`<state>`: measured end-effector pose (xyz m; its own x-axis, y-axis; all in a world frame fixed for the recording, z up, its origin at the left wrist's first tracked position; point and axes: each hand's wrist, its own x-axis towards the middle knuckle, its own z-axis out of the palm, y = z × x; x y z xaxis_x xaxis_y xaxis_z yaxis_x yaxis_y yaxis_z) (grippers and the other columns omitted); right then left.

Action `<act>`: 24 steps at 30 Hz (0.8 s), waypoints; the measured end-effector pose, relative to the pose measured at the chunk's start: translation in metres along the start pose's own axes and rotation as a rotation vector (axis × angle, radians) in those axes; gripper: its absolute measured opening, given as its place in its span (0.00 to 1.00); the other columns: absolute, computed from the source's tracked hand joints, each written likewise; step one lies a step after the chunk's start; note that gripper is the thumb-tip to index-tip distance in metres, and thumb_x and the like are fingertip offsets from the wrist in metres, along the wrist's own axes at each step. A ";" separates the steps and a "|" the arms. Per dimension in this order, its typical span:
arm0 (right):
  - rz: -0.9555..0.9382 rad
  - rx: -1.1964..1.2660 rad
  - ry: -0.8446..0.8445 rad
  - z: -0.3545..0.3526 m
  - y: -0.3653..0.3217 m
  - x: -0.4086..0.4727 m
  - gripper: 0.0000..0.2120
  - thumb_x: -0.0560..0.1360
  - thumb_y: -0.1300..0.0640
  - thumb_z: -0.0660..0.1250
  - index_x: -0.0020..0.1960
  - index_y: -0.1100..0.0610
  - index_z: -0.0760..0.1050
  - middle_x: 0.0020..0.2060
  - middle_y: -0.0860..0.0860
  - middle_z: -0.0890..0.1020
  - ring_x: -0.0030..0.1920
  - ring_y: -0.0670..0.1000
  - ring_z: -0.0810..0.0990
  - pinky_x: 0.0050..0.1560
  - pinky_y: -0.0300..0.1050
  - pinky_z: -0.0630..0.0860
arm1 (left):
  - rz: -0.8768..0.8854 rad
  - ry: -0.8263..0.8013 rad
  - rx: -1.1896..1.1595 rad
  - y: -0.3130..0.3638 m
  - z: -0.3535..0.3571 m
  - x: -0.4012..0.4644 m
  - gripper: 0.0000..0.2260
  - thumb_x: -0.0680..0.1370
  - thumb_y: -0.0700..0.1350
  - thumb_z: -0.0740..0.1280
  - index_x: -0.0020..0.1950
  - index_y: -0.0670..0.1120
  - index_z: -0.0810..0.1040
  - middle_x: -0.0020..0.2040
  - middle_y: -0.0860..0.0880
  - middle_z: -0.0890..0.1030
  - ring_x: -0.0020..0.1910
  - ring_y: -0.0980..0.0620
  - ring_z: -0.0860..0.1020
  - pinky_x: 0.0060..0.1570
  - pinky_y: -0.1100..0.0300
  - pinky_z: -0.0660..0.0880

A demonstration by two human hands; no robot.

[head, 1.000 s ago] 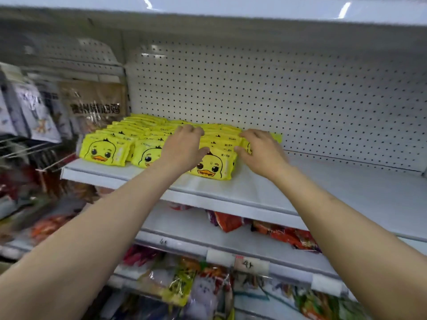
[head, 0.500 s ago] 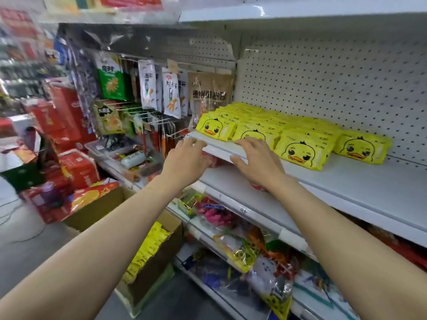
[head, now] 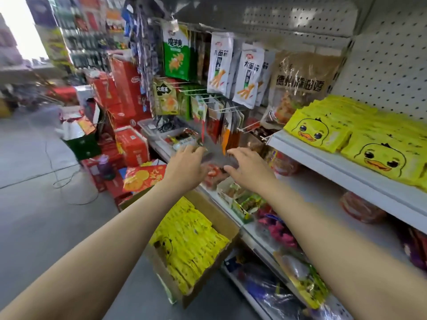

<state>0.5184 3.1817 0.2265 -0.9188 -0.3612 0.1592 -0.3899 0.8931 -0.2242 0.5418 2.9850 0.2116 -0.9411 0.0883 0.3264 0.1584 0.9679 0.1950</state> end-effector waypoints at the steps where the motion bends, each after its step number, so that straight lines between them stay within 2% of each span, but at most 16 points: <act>1: 0.013 0.004 -0.030 0.017 -0.006 0.021 0.26 0.80 0.41 0.58 0.75 0.49 0.62 0.74 0.49 0.65 0.73 0.54 0.64 0.69 0.52 0.67 | -0.010 -0.031 -0.002 -0.021 0.012 0.010 0.20 0.77 0.56 0.65 0.64 0.47 0.72 0.60 0.44 0.75 0.62 0.41 0.72 0.56 0.45 0.74; 5: 0.077 0.013 -0.161 0.091 -0.023 0.086 0.23 0.80 0.42 0.59 0.72 0.48 0.65 0.71 0.49 0.69 0.68 0.56 0.69 0.64 0.53 0.71 | -0.049 -0.211 -0.068 -0.096 0.064 0.040 0.21 0.76 0.53 0.67 0.67 0.48 0.72 0.64 0.44 0.73 0.62 0.38 0.71 0.57 0.46 0.73; 8: 0.134 0.090 -0.290 0.148 -0.032 0.111 0.24 0.81 0.46 0.61 0.73 0.54 0.66 0.71 0.53 0.69 0.71 0.57 0.67 0.65 0.49 0.65 | -0.047 -0.370 -0.082 -0.150 0.111 0.053 0.20 0.76 0.53 0.67 0.65 0.47 0.71 0.60 0.43 0.75 0.61 0.39 0.72 0.55 0.45 0.73; 12: 0.234 0.174 -0.511 0.234 -0.032 0.118 0.25 0.80 0.49 0.65 0.73 0.58 0.66 0.71 0.57 0.69 0.71 0.57 0.67 0.63 0.44 0.63 | -0.141 -0.623 -0.141 -0.208 0.183 0.046 0.25 0.75 0.56 0.69 0.69 0.49 0.70 0.61 0.42 0.74 0.63 0.38 0.71 0.58 0.43 0.73; 14: 0.286 0.207 -0.631 0.279 -0.028 0.113 0.25 0.78 0.48 0.67 0.71 0.58 0.68 0.69 0.59 0.71 0.69 0.58 0.69 0.63 0.45 0.64 | -0.177 -0.751 -0.182 -0.227 0.218 0.036 0.25 0.75 0.56 0.70 0.69 0.49 0.70 0.61 0.41 0.75 0.62 0.38 0.72 0.58 0.46 0.72; 17: 0.343 0.204 -0.757 0.339 -0.019 0.101 0.25 0.75 0.43 0.68 0.68 0.53 0.71 0.65 0.57 0.76 0.66 0.59 0.74 0.62 0.52 0.72 | -0.212 -0.912 -0.231 -0.249 0.270 0.017 0.25 0.75 0.55 0.70 0.70 0.48 0.71 0.61 0.40 0.76 0.63 0.39 0.72 0.58 0.51 0.70; 24: 0.449 0.417 -0.862 0.451 -0.011 0.111 0.20 0.73 0.48 0.73 0.63 0.51 0.77 0.59 0.53 0.82 0.59 0.54 0.80 0.59 0.49 0.75 | -0.320 -1.072 -0.280 -0.278 0.371 -0.011 0.25 0.75 0.52 0.71 0.69 0.46 0.71 0.63 0.40 0.76 0.63 0.41 0.73 0.57 0.53 0.70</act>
<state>0.3935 3.0106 -0.1873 -0.6528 -0.2352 -0.7201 0.1563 0.8883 -0.4319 0.3969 2.8023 -0.1888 -0.6990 0.1325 -0.7027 -0.1992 0.9077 0.3693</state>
